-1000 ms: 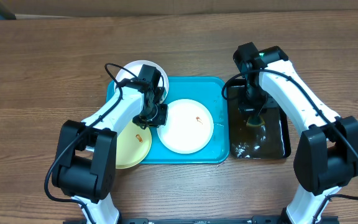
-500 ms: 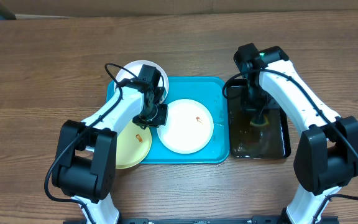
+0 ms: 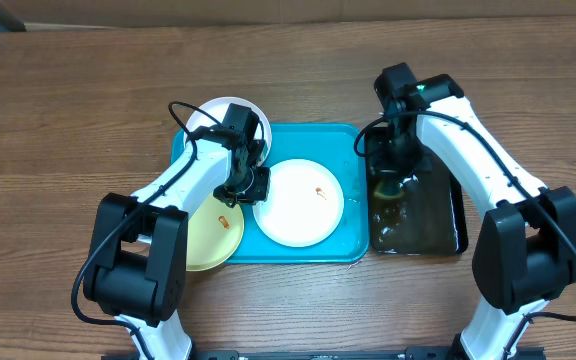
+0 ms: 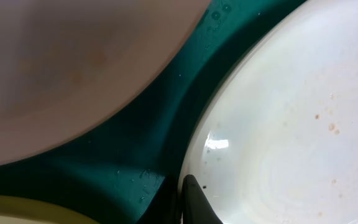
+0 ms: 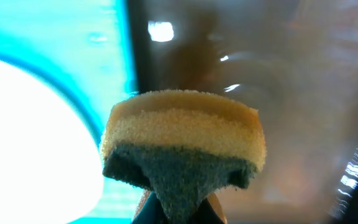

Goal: Clean dirty plates on tray and stack at the side
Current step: 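Lift the sponge out of the water with the right gripper, then scrub the white plate with the sponge in the right gripper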

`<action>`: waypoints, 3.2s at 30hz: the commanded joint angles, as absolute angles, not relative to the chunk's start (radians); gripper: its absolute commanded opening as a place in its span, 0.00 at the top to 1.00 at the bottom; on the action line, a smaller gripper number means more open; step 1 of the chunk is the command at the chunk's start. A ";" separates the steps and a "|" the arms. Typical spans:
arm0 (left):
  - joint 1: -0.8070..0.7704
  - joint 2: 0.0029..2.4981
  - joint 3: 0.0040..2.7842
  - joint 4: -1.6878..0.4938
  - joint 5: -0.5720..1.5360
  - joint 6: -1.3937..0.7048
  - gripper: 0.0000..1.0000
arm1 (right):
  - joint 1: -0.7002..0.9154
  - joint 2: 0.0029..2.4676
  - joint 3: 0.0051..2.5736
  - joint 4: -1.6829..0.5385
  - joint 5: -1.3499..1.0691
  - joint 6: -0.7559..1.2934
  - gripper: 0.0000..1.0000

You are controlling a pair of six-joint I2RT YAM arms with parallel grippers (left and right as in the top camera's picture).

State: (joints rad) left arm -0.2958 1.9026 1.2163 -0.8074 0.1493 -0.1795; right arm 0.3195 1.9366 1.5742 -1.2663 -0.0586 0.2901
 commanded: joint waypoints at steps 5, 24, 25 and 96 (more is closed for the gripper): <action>-0.302 1.909 1.213 -0.804 0.158 -0.172 0.96 | 0.488 1.923 1.570 -1.151 -0.137 0.257 0.96; -0.302 1.909 1.213 -0.805 0.157 -0.172 0.96 | 0.777 2.044 1.570 -1.045 0.462 0.155 0.96; -0.302 1.909 1.213 -0.804 0.157 -0.171 0.96 | 0.775 2.056 1.570 -1.043 0.474 0.155 0.96; -0.303 1.909 1.213 -0.804 0.157 -0.172 0.96 | 0.485 2.078 1.576 -1.000 -0.882 -0.039 0.96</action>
